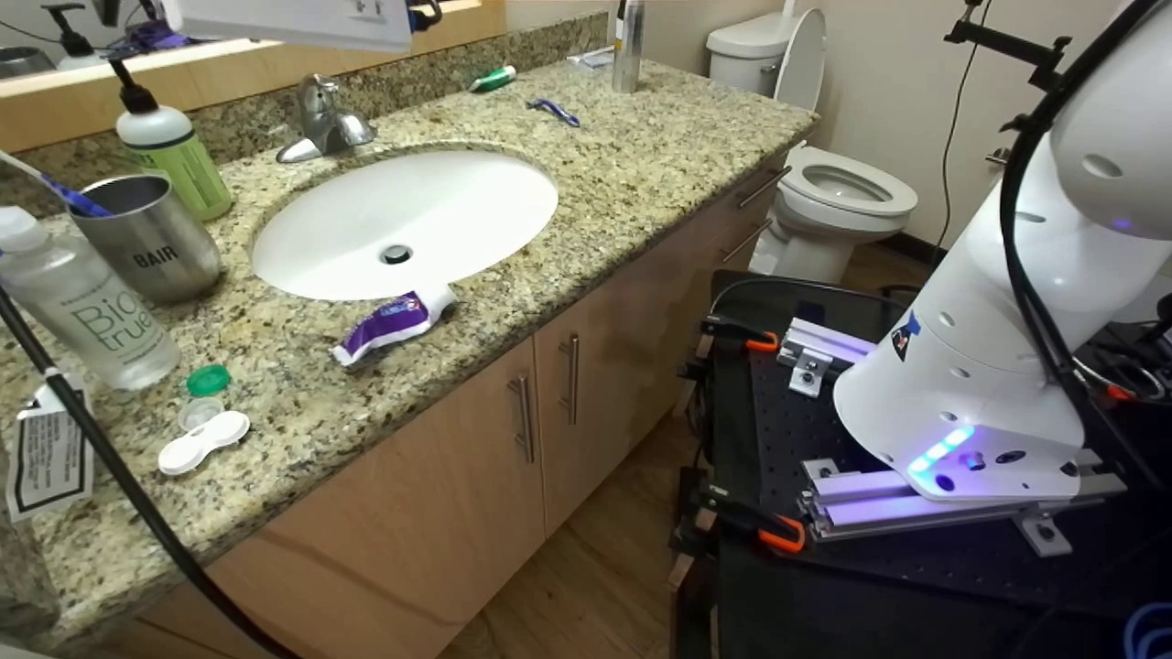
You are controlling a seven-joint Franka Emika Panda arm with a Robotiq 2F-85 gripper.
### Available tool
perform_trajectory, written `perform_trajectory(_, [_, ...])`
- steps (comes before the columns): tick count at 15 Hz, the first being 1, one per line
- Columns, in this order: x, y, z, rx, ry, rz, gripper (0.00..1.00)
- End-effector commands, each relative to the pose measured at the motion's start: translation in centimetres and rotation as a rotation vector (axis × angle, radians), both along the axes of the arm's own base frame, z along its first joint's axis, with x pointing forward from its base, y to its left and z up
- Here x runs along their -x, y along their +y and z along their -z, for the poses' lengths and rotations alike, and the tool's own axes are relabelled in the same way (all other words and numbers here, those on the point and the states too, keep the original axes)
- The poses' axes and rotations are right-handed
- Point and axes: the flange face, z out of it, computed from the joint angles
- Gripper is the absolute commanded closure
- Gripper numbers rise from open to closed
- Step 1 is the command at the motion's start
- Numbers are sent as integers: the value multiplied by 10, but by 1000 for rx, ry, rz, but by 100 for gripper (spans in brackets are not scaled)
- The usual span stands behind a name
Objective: Place the toothbrush and the clear bottle on the right side of the counter
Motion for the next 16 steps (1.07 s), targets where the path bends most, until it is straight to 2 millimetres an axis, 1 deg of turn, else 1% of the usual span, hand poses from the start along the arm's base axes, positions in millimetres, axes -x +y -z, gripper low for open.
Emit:
perform_trajectory(1, [-32, -5, 10, -70, -28, -170, 0])
perform_trajectory(2, [-11, -1, 0, -24, -20, -86, 0])
perform_trajectory(4, [-24, -3, 7, -61, -22, -125, 0])
perform_trajectory(6, [-30, -4, 13, -74, -18, -133, 0])
perform_trajectory(7, [-23, -4, 15, -98, -15, -234, 0])
perform_trajectory(8, [-22, -8, 12, -97, -29, -300, 0])
perform_trajectory(9, [-21, -9, 13, -93, -29, -357, 0])
perform_trajectory(11, [-14, -10, 26, -19, 0, -446, 0])
perform_trajectory(13, [-11, -16, 45, 89, 45, -485, 0])
perform_trajectory(15, [-20, -19, 57, 193, 63, -524, 0])
perform_trajectory(16, [-37, -18, 50, 248, 35, -514, 0])
